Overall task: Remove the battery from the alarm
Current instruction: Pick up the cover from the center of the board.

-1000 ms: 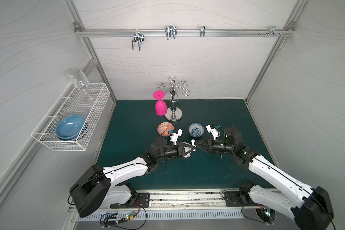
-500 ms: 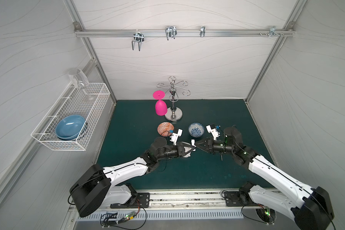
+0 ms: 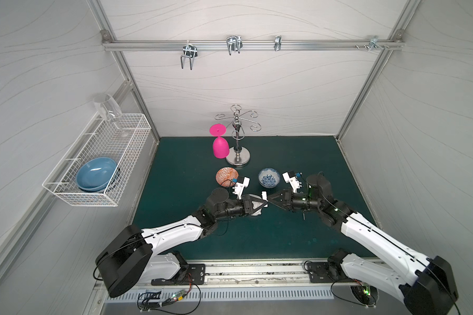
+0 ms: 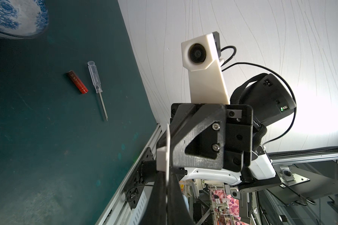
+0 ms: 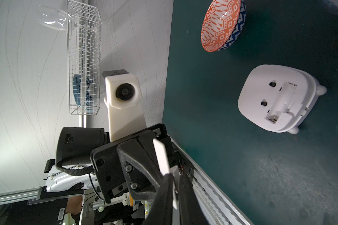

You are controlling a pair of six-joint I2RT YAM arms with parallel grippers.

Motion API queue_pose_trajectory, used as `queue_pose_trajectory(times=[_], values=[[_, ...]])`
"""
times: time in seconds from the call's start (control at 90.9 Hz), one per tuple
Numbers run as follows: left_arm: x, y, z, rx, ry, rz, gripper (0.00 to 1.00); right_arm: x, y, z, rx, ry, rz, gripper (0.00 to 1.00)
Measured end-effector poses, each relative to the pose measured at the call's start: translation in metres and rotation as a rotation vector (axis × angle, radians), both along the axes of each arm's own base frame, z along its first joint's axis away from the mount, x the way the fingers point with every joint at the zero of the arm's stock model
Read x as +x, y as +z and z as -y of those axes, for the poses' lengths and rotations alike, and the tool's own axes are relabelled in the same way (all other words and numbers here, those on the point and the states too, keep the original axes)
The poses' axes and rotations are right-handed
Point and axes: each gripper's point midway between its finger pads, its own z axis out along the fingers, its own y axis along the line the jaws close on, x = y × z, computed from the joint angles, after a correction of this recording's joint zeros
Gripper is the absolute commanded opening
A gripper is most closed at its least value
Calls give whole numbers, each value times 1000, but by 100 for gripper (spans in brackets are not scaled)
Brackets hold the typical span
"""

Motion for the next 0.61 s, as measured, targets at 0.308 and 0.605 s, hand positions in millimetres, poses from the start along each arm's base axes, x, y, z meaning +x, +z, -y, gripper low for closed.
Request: queue_pose_trajectory(times=[0.308, 0.605], values=[[1, -1, 1, -1, 2, -12, 20, 0, -1, 0, -5, 0, -4, 5], [7, -6, -4, 11, 25, -17, 48, 2, -11, 8, -71, -22, -2, 1]])
